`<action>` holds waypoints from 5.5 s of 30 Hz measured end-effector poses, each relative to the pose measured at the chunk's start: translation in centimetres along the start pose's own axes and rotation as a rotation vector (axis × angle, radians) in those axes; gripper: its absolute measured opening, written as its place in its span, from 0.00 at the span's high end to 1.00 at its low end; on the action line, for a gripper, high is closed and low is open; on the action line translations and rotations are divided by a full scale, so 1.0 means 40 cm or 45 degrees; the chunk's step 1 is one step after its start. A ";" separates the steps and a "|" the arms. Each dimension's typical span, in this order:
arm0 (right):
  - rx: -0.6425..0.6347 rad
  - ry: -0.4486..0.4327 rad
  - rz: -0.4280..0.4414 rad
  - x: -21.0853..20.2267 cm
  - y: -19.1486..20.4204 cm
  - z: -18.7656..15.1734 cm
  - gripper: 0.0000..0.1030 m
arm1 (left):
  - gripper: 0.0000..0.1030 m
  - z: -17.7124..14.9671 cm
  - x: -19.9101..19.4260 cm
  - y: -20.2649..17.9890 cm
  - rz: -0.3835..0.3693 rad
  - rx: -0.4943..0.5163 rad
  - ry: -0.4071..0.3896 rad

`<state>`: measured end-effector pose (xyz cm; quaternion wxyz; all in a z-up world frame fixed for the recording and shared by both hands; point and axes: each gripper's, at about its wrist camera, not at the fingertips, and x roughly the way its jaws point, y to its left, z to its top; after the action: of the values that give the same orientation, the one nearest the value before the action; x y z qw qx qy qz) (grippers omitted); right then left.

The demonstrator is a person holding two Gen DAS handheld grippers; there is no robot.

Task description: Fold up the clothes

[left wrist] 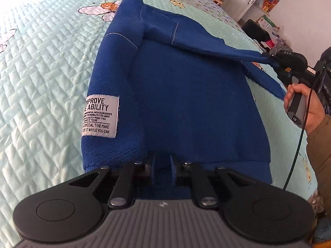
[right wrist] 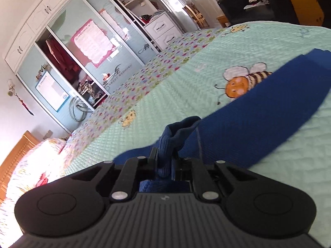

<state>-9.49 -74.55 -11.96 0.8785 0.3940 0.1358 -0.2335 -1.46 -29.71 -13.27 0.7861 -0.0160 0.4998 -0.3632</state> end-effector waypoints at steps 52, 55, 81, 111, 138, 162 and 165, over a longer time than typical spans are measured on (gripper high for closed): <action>-0.069 1.077 0.554 -0.018 0.362 -0.615 0.43 | 0.45 -0.023 -0.159 0.354 -0.583 -0.683 -0.209; -0.104 1.070 0.539 -0.009 0.374 -0.626 0.80 | 0.43 -0.029 -0.161 0.351 -0.584 -0.674 -0.194; 0.036 0.987 0.524 -0.005 0.238 -0.569 0.85 | 0.38 -0.045 0.008 0.283 -0.696 -0.716 -0.069; 0.148 0.893 0.479 0.346 0.384 -0.452 0.97 | 0.39 -0.030 -0.003 0.221 -0.595 -0.407 -0.037; -0.047 0.954 0.416 0.374 0.402 -0.477 0.98 | 0.38 -0.023 -0.002 0.195 -0.537 -0.337 -0.027; 0.392 0.639 0.528 -0.309 -0.027 -0.473 0.36 | 0.34 -0.014 -0.076 -0.011 0.041 -0.078 -0.252; 0.367 0.641 0.536 -0.326 -0.043 -0.479 0.36 | 0.34 -0.009 -0.052 -0.029 0.189 0.025 -0.262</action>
<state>-22.57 -57.11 -20.04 0.7817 0.5785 0.2295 0.0404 -2.89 -29.21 -11.37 0.8581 -0.0082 0.4129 -0.3053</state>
